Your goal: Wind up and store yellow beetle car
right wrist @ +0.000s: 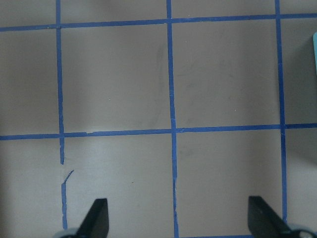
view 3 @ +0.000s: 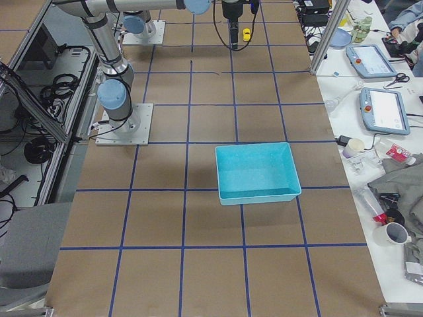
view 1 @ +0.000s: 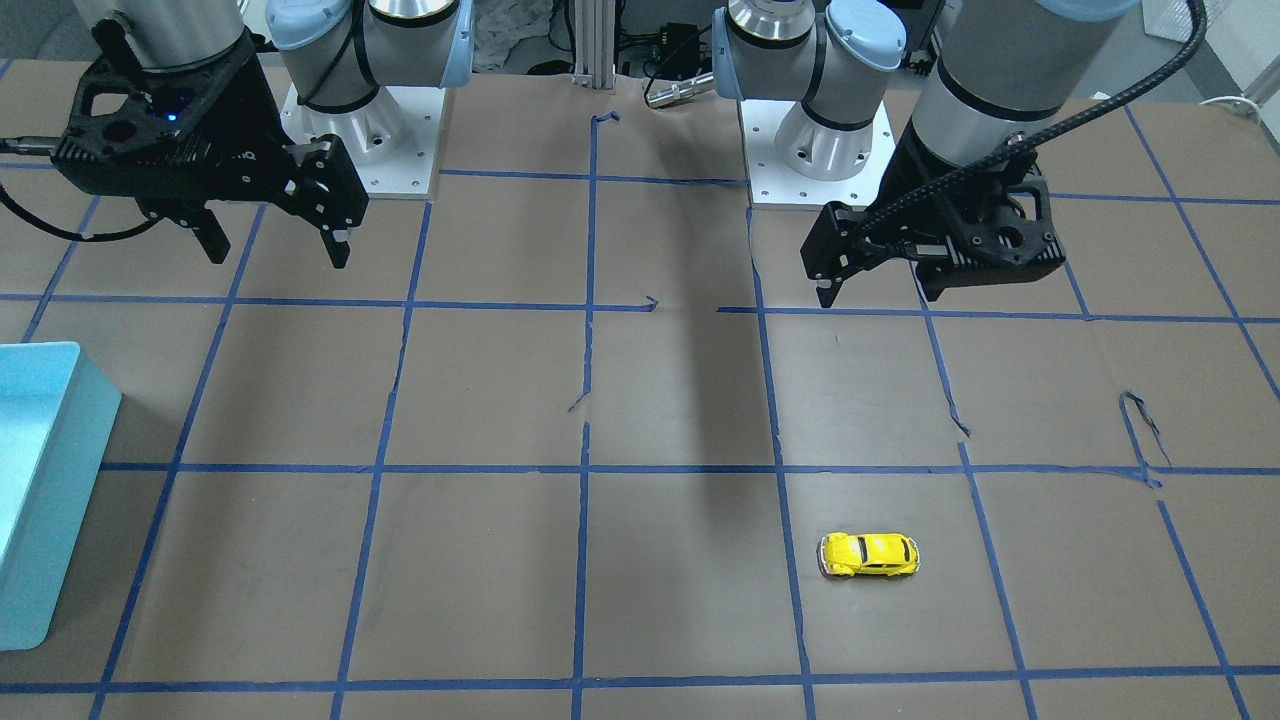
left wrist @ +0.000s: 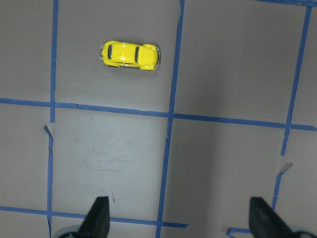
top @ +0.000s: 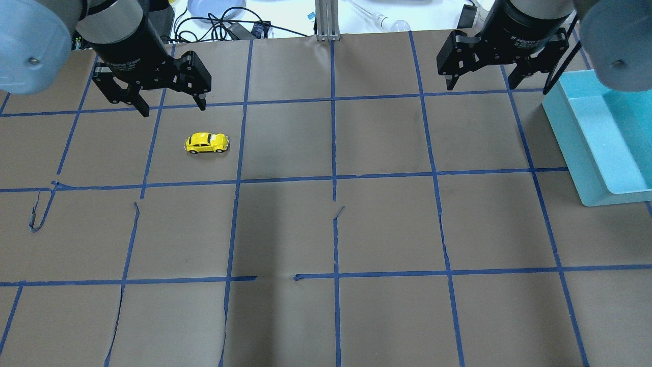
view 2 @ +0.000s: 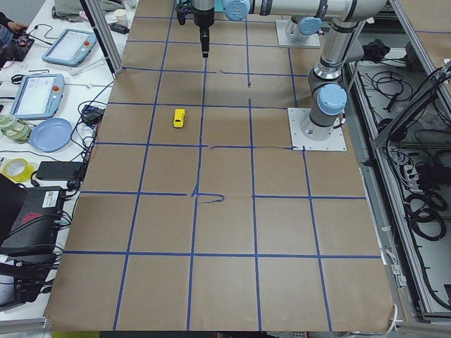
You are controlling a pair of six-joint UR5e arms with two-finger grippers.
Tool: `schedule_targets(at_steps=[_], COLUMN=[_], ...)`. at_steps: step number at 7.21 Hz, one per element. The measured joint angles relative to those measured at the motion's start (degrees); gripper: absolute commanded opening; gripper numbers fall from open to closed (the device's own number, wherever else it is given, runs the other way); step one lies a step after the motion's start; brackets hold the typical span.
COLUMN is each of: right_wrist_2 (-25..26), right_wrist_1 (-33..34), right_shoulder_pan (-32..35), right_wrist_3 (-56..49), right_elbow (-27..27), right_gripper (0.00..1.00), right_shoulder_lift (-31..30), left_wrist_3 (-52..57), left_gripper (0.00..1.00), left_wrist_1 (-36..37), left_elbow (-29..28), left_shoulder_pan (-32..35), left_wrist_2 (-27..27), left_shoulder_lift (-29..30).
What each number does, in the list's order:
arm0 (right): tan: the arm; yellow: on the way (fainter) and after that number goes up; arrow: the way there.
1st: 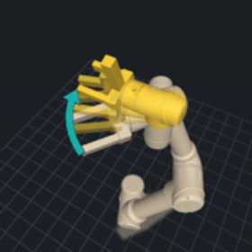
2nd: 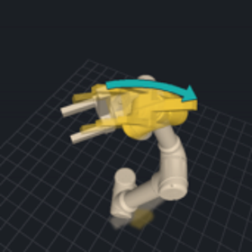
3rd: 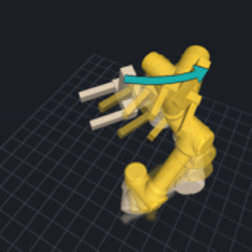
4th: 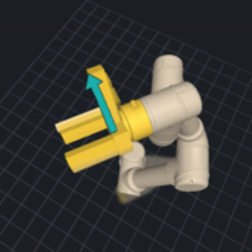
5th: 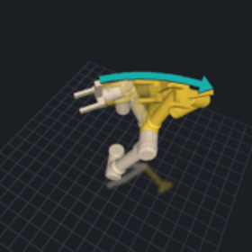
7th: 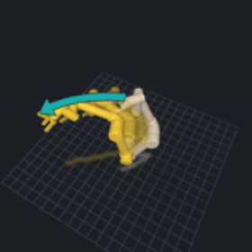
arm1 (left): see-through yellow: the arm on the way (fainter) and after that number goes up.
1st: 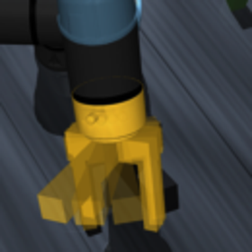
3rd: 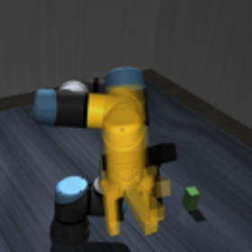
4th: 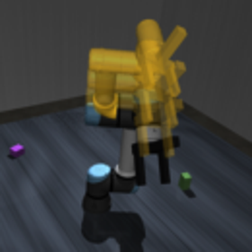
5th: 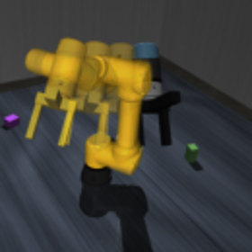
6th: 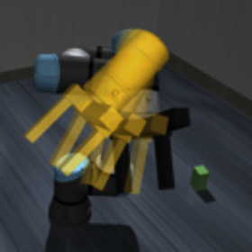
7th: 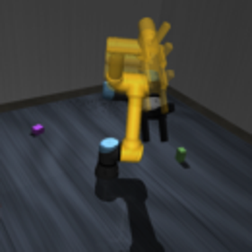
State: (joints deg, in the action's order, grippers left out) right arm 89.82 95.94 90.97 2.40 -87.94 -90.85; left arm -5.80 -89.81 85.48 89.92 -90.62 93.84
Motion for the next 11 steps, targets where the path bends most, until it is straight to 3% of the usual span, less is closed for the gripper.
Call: schedule_targets(at_steps=[11], right_wrist_2=[0.0], right_wrist_1=[0.1], right_shoulder_pan=[-0.1], right_wrist_3=[-1.5], right_elbow=[0.0], right_gripper=[1.00], right_shoulder_lift=[-0.1], left_wrist_3=[0.0], left_gripper=[1.00], left_wrist_1=[-0.4], left_elbow=[0.4], left_shoulder_pan=[-1.1], left_wrist_2=[0.1], left_shoulder_lift=[-0.7])
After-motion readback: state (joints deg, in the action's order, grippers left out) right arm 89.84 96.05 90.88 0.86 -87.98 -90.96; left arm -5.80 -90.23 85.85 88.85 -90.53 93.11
